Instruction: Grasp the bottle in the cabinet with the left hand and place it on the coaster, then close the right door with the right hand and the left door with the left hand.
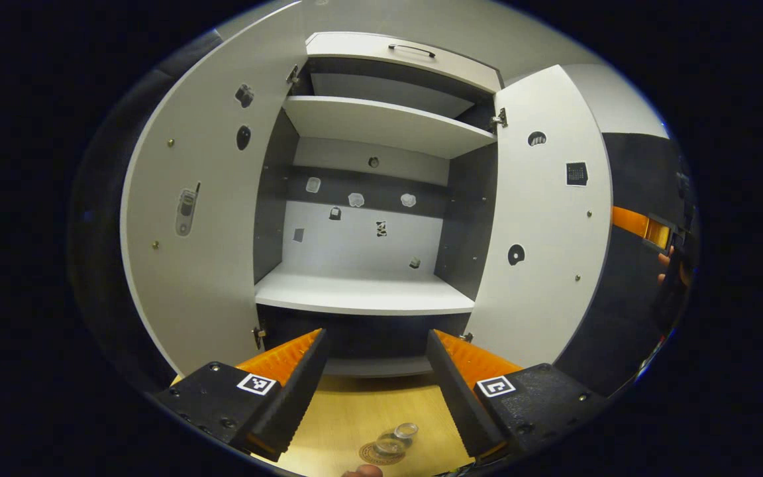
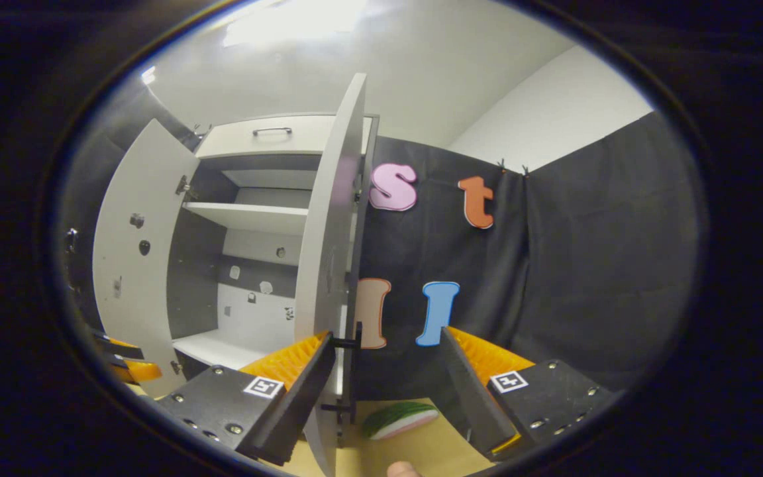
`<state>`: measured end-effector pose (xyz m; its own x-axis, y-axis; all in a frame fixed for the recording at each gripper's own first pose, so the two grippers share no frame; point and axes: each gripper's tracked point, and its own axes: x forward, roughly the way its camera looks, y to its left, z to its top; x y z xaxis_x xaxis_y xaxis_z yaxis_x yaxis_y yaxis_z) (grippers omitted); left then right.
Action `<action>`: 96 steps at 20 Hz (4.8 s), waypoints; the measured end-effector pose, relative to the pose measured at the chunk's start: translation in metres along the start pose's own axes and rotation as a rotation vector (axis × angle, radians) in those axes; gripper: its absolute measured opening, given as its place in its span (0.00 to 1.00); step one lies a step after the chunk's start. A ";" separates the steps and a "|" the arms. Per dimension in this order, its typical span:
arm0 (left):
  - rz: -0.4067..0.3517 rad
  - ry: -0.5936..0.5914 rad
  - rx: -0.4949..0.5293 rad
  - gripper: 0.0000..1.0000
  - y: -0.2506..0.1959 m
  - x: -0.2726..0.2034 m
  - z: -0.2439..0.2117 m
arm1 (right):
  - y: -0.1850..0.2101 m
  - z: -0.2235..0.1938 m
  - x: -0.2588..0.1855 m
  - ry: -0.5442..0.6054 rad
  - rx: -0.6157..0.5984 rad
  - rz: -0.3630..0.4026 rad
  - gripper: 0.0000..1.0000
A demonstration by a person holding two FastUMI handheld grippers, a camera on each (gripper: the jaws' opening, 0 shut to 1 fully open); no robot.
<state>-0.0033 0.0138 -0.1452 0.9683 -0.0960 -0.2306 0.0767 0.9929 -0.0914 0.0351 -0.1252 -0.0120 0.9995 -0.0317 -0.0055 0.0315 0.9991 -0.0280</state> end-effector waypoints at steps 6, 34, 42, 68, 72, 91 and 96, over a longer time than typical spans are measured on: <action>0.056 -0.015 -0.016 0.94 0.014 -0.018 0.005 | 0.054 -0.002 0.012 0.028 0.078 0.180 1.00; 0.463 -0.098 -0.025 0.94 0.167 -0.116 0.034 | 0.200 -0.028 0.109 0.085 0.122 0.300 1.00; 0.546 -0.126 -0.020 0.94 0.210 -0.128 0.045 | 0.219 -0.034 0.132 0.101 0.136 0.286 1.00; 0.602 -0.155 -0.037 0.94 0.253 -0.128 0.064 | 0.240 -0.045 0.178 0.071 0.103 0.173 0.97; 0.569 -0.202 -0.024 0.94 0.256 -0.119 0.098 | 0.239 -0.045 0.184 0.068 0.099 0.161 1.00; 0.237 -0.272 0.038 0.90 0.225 -0.055 0.175 | 0.239 -0.041 0.172 0.062 0.159 0.197 1.00; 0.145 -0.260 0.040 0.90 0.184 -0.053 0.168 | 0.211 -0.019 0.154 -0.002 0.122 0.151 0.97</action>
<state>-0.0008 0.2139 0.0130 0.9978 0.0636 0.0182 -0.0629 0.9974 -0.0364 0.1958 0.0803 -0.0374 0.9929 0.1189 0.0011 -0.1184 0.9884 0.0945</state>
